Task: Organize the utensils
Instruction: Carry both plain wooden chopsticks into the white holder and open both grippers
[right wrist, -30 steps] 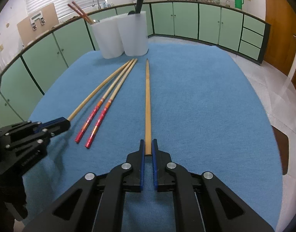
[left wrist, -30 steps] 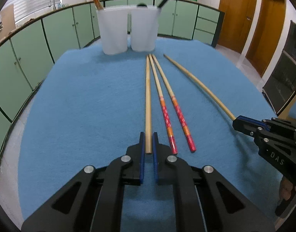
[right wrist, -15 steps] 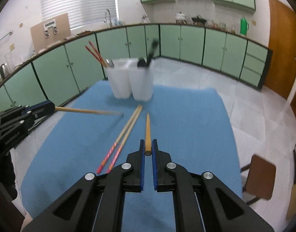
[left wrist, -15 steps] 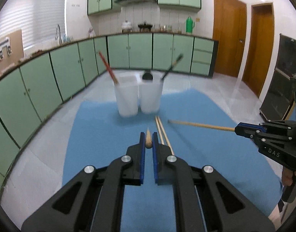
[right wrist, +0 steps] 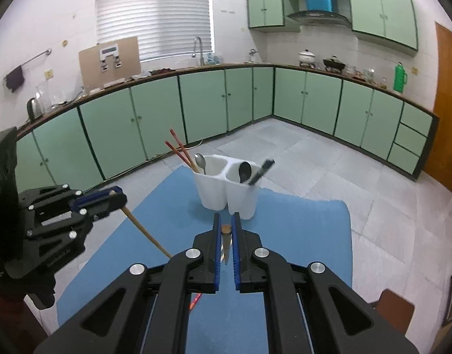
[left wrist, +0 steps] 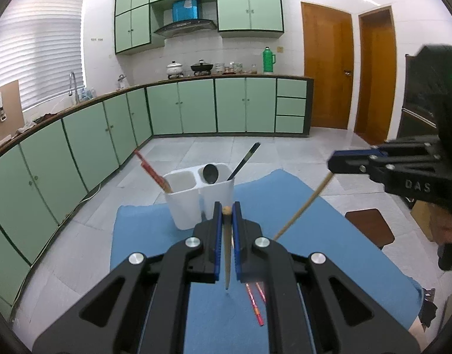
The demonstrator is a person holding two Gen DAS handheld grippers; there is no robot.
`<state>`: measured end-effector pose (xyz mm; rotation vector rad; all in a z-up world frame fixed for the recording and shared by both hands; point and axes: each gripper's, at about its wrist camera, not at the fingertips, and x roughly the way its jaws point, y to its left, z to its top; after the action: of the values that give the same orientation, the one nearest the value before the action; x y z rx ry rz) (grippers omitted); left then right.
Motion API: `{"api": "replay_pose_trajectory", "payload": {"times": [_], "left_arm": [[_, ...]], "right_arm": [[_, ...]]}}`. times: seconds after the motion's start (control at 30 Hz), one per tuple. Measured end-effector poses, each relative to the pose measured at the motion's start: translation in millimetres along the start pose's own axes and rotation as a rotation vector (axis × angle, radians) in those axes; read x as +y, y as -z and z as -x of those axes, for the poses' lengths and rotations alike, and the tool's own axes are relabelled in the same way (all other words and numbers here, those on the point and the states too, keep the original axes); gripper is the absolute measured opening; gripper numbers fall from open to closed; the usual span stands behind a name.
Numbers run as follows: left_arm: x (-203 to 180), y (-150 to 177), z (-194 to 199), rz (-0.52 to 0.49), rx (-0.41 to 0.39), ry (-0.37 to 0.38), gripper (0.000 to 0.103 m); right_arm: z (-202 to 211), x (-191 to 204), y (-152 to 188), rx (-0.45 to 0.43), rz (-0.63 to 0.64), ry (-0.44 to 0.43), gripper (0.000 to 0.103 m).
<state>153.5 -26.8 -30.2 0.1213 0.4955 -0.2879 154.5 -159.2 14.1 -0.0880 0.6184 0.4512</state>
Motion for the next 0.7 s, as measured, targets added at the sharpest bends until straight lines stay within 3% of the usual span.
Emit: {"api": "replay_pose_trajectory", "payload": {"times": [0.27,0.47,0.7], "left_arm": [[10,-28,5,0.004,-0.054,0.016,0.006],[24,-74,6,-0.005,-0.152,-0.016,0.006],[40,-123,-12,0.004,-0.240,-0.058,0.006]], "right_arm": [[2,0,-43,-0.050,0.047,-0.011,0.007],[-2,-9,-89,-0.117,0.034,0.011,0.007],[-25,-18,-129,-0.128,0.031,0.046,0.007]]}}
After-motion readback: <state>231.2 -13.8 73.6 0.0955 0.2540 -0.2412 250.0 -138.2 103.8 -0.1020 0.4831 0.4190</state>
